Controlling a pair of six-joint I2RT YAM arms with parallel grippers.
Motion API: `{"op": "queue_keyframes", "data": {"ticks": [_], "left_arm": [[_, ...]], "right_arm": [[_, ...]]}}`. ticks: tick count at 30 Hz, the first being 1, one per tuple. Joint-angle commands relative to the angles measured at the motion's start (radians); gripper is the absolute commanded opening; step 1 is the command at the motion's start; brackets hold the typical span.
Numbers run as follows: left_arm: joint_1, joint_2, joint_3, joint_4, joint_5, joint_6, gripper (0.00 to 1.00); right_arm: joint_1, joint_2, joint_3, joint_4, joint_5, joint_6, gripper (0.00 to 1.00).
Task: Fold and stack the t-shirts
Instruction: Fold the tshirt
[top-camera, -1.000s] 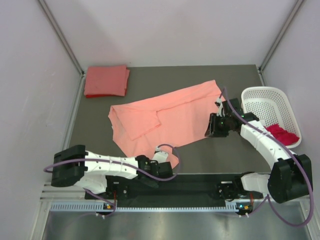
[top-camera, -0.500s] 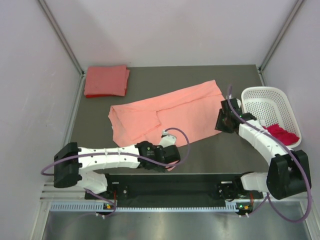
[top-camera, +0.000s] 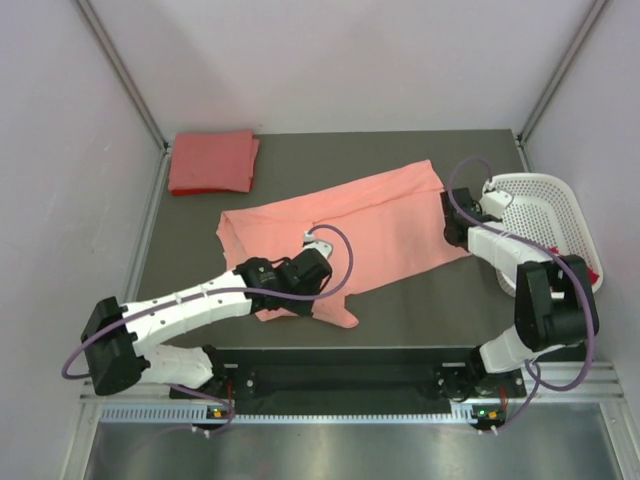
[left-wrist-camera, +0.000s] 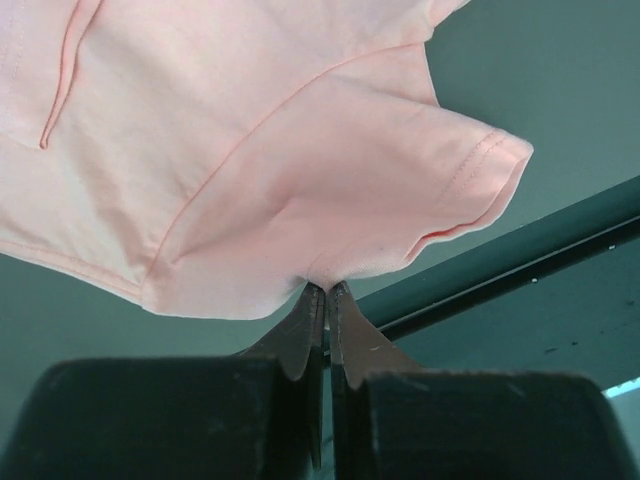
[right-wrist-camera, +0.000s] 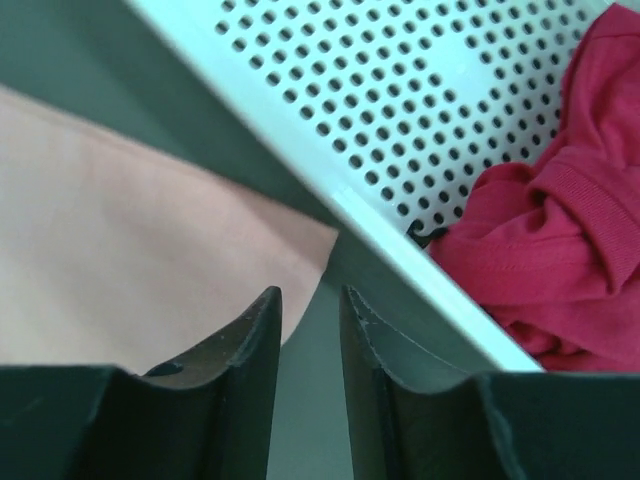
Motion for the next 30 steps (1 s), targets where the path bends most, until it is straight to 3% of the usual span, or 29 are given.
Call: {"op": "queue_keyframes", "data": {"ticks": [1, 7, 14, 25, 30], "left_arm": [[0.045, -0.041, -0.012, 0.043, 0.062, 0.071, 0.0], [0.097, -0.041, 0.016, 0.043, 0.104, 0.122, 0.0], [0.139, -0.076, 0.075, 0.03, 0.101, 0.165, 0.0], [0.148, -0.122, 0.099, 0.017, 0.107, 0.148, 0.0], [0.148, -0.139, 0.086, 0.011, 0.111, 0.139, 0.0]], "right_arm": [[-0.033, 0.039, 0.089, -0.047, 0.107, 0.151, 0.29], [-0.07, 0.059, 0.074, -0.144, -0.023, 0.276, 0.4], [-0.113, 0.067, 0.003, -0.123, -0.132, 0.377, 0.4], [-0.176, 0.062, 0.005, -0.067, -0.185, 0.359, 0.38], [-0.177, 0.041, -0.004, -0.072, -0.187, 0.368, 0.41]]}}
